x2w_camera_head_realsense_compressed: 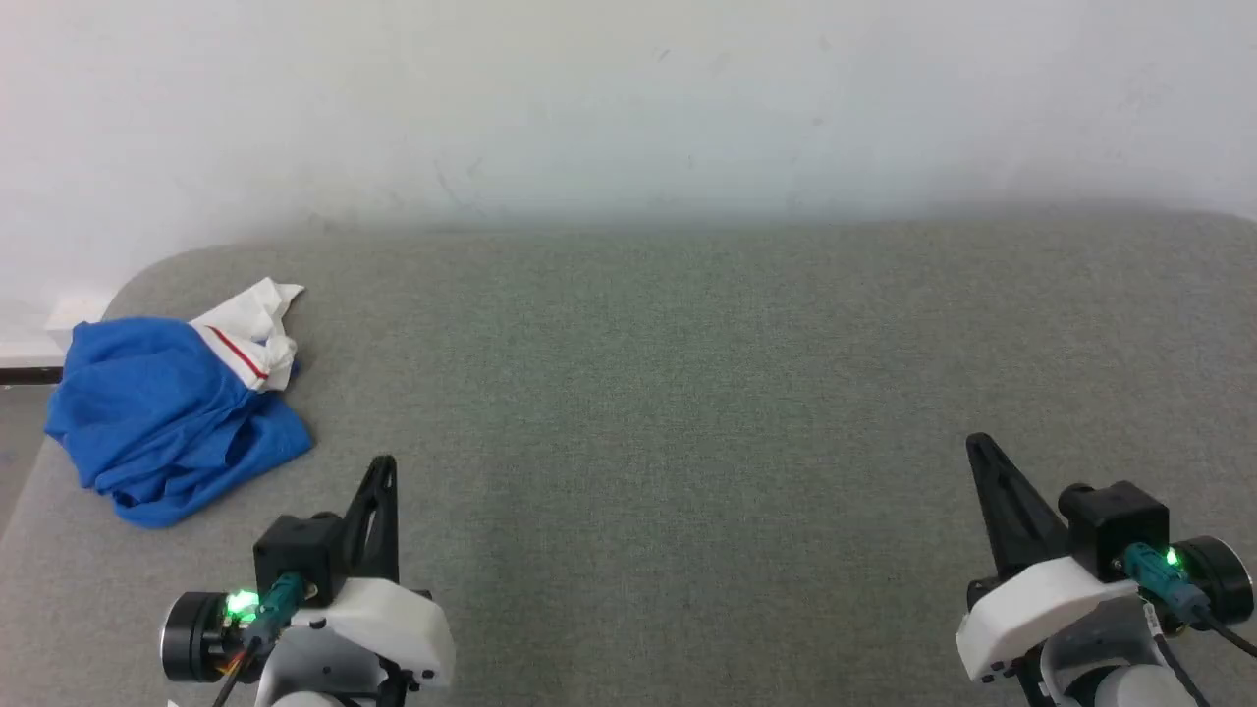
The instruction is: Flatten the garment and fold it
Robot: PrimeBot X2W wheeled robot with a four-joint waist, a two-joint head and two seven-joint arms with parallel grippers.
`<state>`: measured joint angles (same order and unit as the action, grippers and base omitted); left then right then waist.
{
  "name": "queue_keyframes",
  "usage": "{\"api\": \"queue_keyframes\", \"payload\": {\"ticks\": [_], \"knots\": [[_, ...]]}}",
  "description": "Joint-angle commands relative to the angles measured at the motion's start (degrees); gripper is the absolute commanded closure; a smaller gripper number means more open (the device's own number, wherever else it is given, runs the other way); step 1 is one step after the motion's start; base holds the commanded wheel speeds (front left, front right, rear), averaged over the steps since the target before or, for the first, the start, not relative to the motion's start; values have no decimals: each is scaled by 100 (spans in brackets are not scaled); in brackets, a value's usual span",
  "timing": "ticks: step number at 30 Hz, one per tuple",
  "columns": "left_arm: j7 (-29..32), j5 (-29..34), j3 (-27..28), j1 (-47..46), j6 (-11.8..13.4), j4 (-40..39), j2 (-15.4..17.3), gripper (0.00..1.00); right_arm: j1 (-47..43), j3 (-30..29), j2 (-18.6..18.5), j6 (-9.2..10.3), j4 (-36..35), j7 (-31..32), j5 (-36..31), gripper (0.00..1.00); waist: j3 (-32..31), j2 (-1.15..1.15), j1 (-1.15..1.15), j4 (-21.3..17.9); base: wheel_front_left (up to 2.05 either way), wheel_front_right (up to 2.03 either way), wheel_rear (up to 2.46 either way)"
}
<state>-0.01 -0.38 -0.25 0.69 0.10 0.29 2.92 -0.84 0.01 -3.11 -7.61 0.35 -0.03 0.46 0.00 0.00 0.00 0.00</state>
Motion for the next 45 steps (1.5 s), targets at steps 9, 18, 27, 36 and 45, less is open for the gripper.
{"api": "queue_keyframes", "payload": {"ticks": [9, 18, 27, 36, 45], "knots": [[1, 38, 25, -69, -10, -29, -4, 100, 84, -1, 24, 12, -35, 3, -46, 100, 0, 0, 0, 0, 0, 0, 0], [1, 38, 25, -69, -10, -29, -4, 100, 84, -1, 24, 12, -35, 3, -46, 100, 0, 0, 0, 0, 0, 0, 0], [1, 38, 25, -69, -10, -29, -4, 100, 84, -1, 24, 12, -35, 3, -46, 100, 0, 0, 0, 0, 0, 0, 0], [1, 38, 25, -69, -10, -29, -4, 100, 84, -1, 24, 12, -35, 3, -46, 100, 0, 0, 0, 0, 0, 0, 0], [-1, -2, -5, 4, 0, 6, 1, 0, -6, 1, -3, 0, 9, -1, 2, 0, 0, 0, 0, 0, 0, 0, 0]]}}
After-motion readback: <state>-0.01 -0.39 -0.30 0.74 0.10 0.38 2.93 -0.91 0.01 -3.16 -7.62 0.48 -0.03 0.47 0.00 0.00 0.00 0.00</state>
